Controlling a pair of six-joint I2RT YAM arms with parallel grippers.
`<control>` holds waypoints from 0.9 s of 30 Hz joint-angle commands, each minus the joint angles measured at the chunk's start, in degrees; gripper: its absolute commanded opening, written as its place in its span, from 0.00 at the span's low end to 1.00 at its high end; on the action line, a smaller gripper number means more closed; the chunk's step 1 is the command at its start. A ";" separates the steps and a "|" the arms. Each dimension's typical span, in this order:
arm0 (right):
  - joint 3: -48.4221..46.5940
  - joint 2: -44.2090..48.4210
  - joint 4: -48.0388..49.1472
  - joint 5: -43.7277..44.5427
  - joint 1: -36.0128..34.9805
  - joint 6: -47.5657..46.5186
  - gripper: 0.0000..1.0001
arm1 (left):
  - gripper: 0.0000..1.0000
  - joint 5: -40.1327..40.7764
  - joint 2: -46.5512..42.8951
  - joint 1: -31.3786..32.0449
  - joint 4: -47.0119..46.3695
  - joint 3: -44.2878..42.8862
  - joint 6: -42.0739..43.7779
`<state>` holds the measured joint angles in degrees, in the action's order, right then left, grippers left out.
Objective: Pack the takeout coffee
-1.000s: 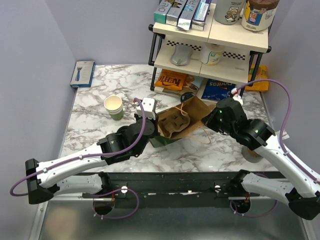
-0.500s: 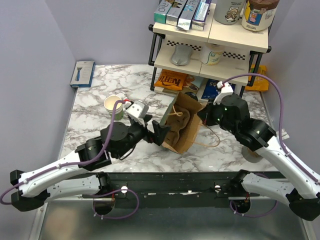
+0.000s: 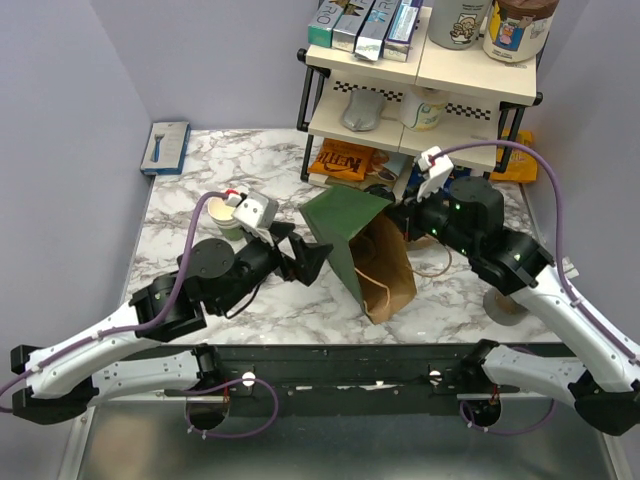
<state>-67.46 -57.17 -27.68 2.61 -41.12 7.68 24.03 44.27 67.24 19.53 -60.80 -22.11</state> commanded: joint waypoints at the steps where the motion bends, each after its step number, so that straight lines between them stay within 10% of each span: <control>1: -8.80 -3.73 -5.61 -2.17 0.43 1.10 0.01 | 0.99 3.04 4.06 0.26 4.46 -5.73 -3.64; 9: -27.62 -14.10 -23.28 -3.31 0.34 4.18 0.01 | 0.99 1.89 13.99 0.26 12.10 -17.41 -3.90; 16: -23.33 -20.52 -24.70 -4.97 0.78 10.67 0.01 | 0.99 12.26 20.50 0.17 21.51 -22.17 -11.44; 27: -36.24 -23.70 -30.32 -8.59 1.92 11.74 0.01 | 0.99 15.69 8.83 -0.01 18.10 -15.50 -16.21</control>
<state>-98.13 -85.03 -54.11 -3.25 -39.48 18.02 36.69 59.59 67.24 39.92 -78.65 -36.51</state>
